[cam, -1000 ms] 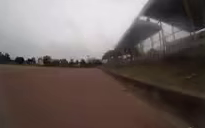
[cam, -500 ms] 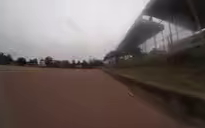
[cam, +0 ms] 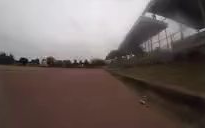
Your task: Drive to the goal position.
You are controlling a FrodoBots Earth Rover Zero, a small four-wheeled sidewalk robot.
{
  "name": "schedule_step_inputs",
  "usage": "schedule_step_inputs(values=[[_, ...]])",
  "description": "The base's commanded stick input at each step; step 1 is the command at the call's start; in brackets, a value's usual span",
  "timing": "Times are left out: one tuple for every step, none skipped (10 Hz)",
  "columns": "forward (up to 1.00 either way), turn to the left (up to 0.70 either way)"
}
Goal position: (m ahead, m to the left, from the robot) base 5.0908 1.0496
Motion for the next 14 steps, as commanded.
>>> schedule_step_inputs(values=[[1.00, 0.00], [1.00, 0.00], [1.00, 0.00], [1.00, 0.00], [1.00, 0.00], [1.00, 0.00], [1.00, 0.00], [1.00, 0.00], [1.00, 0.00], [1.00, 0.00], [1.00, -0.05], [1.00, -0.19], [1.00, 0.00], [1.00, 0.00]])
